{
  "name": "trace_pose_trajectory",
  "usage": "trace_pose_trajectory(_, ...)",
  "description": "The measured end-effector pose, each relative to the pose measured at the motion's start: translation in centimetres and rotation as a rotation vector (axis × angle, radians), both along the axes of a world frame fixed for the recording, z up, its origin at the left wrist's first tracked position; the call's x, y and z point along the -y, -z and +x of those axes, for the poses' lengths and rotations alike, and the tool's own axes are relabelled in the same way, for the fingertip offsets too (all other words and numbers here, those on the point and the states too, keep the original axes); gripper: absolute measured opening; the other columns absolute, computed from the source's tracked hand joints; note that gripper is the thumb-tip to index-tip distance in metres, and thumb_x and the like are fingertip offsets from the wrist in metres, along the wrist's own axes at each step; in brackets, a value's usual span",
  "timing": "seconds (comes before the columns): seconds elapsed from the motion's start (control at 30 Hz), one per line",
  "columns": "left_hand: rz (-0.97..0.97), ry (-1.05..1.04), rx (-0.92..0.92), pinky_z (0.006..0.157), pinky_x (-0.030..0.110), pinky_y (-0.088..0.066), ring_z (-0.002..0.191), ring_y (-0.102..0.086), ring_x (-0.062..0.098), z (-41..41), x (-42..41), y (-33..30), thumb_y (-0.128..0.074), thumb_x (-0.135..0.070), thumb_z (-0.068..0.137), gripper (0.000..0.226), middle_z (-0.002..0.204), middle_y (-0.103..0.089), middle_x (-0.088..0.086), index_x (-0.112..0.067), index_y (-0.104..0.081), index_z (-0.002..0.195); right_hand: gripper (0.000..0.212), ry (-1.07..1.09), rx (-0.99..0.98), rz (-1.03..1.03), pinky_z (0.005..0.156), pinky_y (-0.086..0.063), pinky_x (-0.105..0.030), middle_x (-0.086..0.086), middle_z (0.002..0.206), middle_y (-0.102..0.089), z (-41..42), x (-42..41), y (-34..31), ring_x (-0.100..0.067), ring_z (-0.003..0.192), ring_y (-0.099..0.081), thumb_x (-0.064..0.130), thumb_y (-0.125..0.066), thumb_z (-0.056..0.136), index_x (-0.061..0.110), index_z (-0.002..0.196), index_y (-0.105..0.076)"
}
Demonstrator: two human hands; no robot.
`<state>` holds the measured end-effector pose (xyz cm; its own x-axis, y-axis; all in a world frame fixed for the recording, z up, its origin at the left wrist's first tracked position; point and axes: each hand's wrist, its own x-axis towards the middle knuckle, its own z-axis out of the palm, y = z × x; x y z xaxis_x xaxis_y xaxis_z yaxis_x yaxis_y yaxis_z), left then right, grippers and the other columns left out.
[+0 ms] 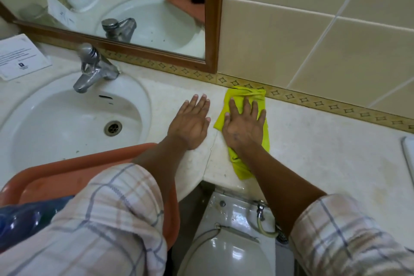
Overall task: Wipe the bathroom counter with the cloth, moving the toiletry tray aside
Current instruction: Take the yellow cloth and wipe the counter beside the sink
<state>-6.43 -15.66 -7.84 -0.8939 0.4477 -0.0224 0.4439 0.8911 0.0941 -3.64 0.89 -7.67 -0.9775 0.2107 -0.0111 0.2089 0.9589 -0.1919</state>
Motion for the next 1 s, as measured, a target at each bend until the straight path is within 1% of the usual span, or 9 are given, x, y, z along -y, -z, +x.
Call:
trace_pose_trajectory(0.13,-0.007,-0.001,0.022,0.123,0.040,-0.008,0.152,-0.007,0.023,0.0,0.0,-0.1,-0.016,-0.039,0.100,0.062,0.164,-0.012,0.006,-0.011,-0.017,0.156,0.055,-0.029,-0.046,-0.032,0.116,-0.016,-0.060,-0.015,0.154,-0.037,7.4,2.1,-0.3,-0.039,0.144,-0.025,0.044,-0.032,0.094,0.029,0.146,-0.036)
trace_pose_trajectory(0.23,-0.013,0.000,0.035,0.123,0.041,-0.008,0.152,-0.005,0.023,0.0,0.0,-0.3,-0.013,-0.040,0.100,0.063,0.165,-0.010,0.005,-0.011,-0.015,0.156,0.054,-0.049,-0.032,-0.036,0.117,-0.015,-0.059,-0.013,0.157,-0.032,12.9,2.6,0.0,-0.038,0.147,-0.021,0.043,-0.031,0.095,0.030,0.148,-0.033)
trace_pose_trajectory(0.3,-0.019,0.006,0.049,0.123,0.041,-0.007,0.152,-0.003,0.023,0.0,0.0,-0.4,-0.014,-0.039,0.101,0.062,0.165,-0.007,0.005,-0.011,-0.013,0.156,0.054,-0.066,-0.005,-0.018,0.118,-0.013,-0.057,-0.011,0.159,-0.027,15.0,1.7,0.4,-0.036,0.149,-0.015,0.044,-0.028,0.097,0.032,0.149,-0.030)
trace_pose_trajectory(0.4,-0.021,-0.003,0.060,0.123,0.041,-0.007,0.152,-0.001,0.023,0.1,-0.1,-0.6,-0.016,-0.038,0.103,0.060,0.165,-0.005,0.005,-0.011,-0.011,0.157,0.054,-0.071,-0.001,-0.014,0.118,-0.014,-0.057,-0.008,0.161,-0.024,15.6,0.5,0.5,-0.033,0.150,-0.012,0.045,-0.027,0.097,0.034,0.150,-0.028)
trace_pose_trajectory(0.53,-0.013,-0.011,0.066,0.123,0.041,-0.006,0.152,-0.002,0.022,0.2,-0.1,-0.6,-0.014,-0.038,0.102,0.061,0.165,-0.005,0.005,-0.012,-0.011,0.157,0.057,-0.036,0.025,-0.036,0.119,-0.009,-0.058,-0.011,0.161,-0.022,13.5,0.8,0.1,-0.036,0.149,-0.011,0.047,-0.027,0.095,0.032,0.150,-0.026)
trace_pose_trajectory(0.7,0.007,-0.019,0.052,0.123,0.041,-0.009,0.152,-0.007,0.022,0.1,0.0,-0.3,-0.016,-0.039,0.100,0.062,0.164,-0.012,0.005,-0.012,-0.018,0.156,0.061,-0.001,0.032,-0.022,0.118,-0.003,-0.061,-0.015,0.162,-0.015,1.9,0.4,-0.1,-0.037,0.149,-0.007,0.046,-0.025,0.095,0.026,0.152,-0.022)
trace_pose_trajectory(0.77,0.008,-0.009,0.029,0.123,0.041,-0.012,0.152,-0.011,0.023,0.1,0.2,0.1,-0.018,-0.039,0.100,0.062,0.164,-0.016,0.005,-0.012,-0.022,0.155,0.061,-0.057,0.010,0.017,0.117,-0.004,-0.062,-0.014,0.162,-0.014,-0.9,0.1,0.1,-0.035,0.150,-0.007,0.042,-0.025,0.094,0.022,0.151,-0.023)
trace_pose_trajectory(0.93,0.056,0.017,-0.020,0.118,0.046,-0.024,0.146,-0.030,0.030,-0.2,0.6,0.7,-0.023,-0.039,0.097,0.063,0.157,-0.034,0.012,-0.006,-0.039,0.148,0.056,-0.121,0.014,-0.004,0.119,-0.005,-0.058,-0.009,0.161,-0.023,-0.8,-0.4,0.0,-0.032,0.149,-0.015,0.037,-0.030,0.093,0.025,0.148,-0.033)
trace_pose_trajectory(1.0,0.058,0.035,-0.038,0.116,0.046,-0.024,0.145,-0.031,0.032,-0.3,0.7,0.8,-0.022,-0.039,0.096,0.064,0.156,-0.036,0.013,-0.005,-0.040,0.147,0.055,-0.127,0.009,-0.027,0.119,-0.006,-0.057,-0.007,0.160,-0.026,-0.3,-1.5,-0.3,-0.032,0.148,-0.017,0.036,-0.031,0.093,0.026,0.147,-0.035)
